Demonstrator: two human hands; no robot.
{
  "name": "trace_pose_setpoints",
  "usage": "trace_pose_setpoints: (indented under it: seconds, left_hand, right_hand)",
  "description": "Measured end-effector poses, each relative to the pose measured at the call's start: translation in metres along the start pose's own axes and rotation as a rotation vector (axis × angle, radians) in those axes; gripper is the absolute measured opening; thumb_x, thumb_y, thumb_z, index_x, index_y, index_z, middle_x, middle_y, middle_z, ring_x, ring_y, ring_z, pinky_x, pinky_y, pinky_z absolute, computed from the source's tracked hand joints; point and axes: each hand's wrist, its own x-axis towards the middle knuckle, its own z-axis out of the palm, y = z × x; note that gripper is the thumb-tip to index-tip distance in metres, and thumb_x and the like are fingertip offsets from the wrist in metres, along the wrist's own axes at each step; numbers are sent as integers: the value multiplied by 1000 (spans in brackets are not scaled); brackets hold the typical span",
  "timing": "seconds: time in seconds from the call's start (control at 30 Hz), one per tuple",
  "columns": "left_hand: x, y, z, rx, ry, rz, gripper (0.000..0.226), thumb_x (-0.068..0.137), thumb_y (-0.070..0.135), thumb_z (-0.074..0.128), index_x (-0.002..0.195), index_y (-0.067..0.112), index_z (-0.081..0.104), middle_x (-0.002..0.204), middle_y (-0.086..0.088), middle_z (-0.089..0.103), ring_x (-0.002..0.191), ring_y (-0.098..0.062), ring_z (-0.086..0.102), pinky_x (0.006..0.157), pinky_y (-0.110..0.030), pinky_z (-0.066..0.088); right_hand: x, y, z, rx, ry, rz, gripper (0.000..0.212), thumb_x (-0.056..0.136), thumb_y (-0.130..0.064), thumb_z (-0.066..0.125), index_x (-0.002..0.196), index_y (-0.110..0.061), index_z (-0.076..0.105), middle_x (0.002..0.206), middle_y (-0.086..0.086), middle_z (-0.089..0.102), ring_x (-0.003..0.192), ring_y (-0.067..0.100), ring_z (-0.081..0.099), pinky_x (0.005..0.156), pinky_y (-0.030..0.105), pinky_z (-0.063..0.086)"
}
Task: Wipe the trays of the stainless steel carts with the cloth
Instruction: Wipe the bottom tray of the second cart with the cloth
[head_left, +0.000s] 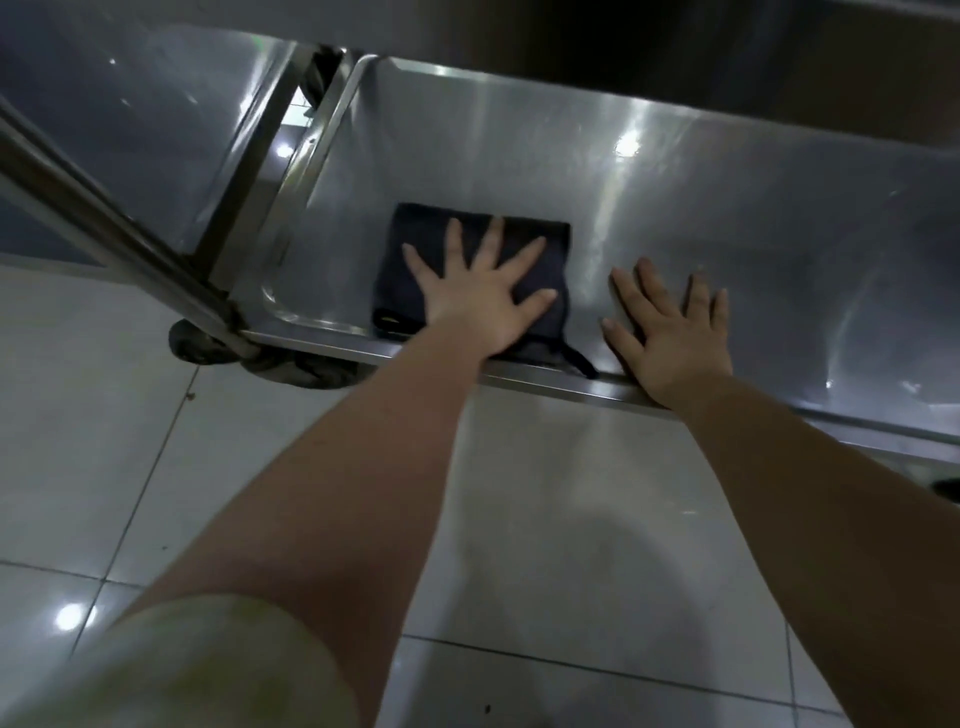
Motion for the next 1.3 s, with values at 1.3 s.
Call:
trace_pose_setpoints:
  seconds: [1.3]
  left_hand:
    - [-39,-71,-10,17,-77,-44,83,66,96,18,140,67,-9,161,18,-16,149,-26,-15,105,-75,-10]
  right_hand:
    - [1,5,2,55,-2,-84,77,82,-80,4,151,-47,-1,164,-11,-3,148,39,-7,117,54,-6]
